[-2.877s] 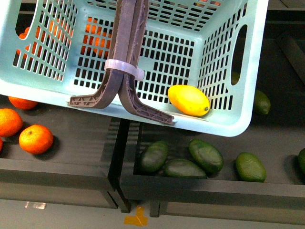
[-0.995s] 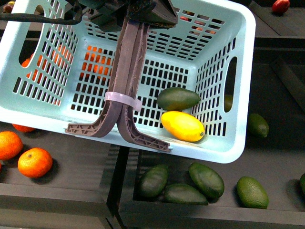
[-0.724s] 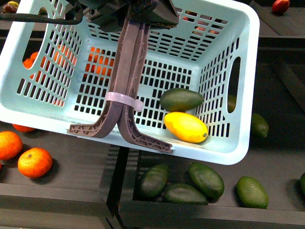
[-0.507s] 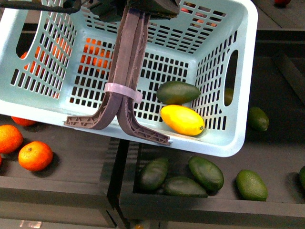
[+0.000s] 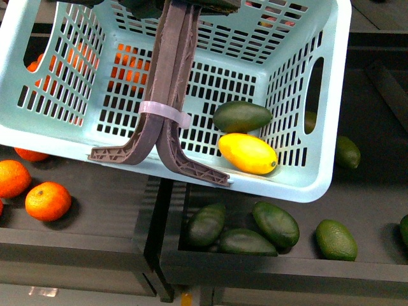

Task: Pick mango and avocado into basket

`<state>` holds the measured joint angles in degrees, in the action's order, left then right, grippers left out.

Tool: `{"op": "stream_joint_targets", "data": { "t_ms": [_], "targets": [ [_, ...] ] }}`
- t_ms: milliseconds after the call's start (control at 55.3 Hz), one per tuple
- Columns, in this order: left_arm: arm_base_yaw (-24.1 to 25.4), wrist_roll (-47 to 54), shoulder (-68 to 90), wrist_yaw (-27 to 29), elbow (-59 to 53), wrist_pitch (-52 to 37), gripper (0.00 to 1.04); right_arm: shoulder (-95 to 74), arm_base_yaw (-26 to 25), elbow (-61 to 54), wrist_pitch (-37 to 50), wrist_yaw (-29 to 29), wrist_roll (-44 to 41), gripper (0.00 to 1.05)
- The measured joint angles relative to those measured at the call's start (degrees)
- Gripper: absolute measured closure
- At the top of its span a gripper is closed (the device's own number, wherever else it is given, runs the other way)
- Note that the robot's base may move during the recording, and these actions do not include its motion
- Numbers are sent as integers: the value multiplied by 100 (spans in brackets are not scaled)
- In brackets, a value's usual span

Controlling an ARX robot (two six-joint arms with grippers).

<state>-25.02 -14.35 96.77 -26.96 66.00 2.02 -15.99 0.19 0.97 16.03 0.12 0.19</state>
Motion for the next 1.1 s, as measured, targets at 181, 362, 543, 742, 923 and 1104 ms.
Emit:
{"op": "stream_joint_targets", "data": {
  "t_ms": [181, 362, 543, 742, 923, 1104],
  "targets": [
    [0, 0, 0, 9, 0, 0, 100, 282, 0, 0, -282, 0, 0, 103],
    [0, 0, 0, 9, 0, 0, 100, 535, 0, 0, -540, 0, 0, 103],
    [2, -4, 0, 11, 0, 0, 100, 1539, 0, 2, -1576, 0, 0, 103],
    [2, -2, 0, 11, 0, 0, 100, 1558, 0, 2, -1589, 0, 0, 103],
    [2, 0, 0, 11, 0, 0, 100, 1561, 0, 2, -1593, 0, -4, 80],
    [2, 0, 0, 9, 0, 0, 100, 1561, 0, 2, -1593, 0, -4, 45]
  ]
}}
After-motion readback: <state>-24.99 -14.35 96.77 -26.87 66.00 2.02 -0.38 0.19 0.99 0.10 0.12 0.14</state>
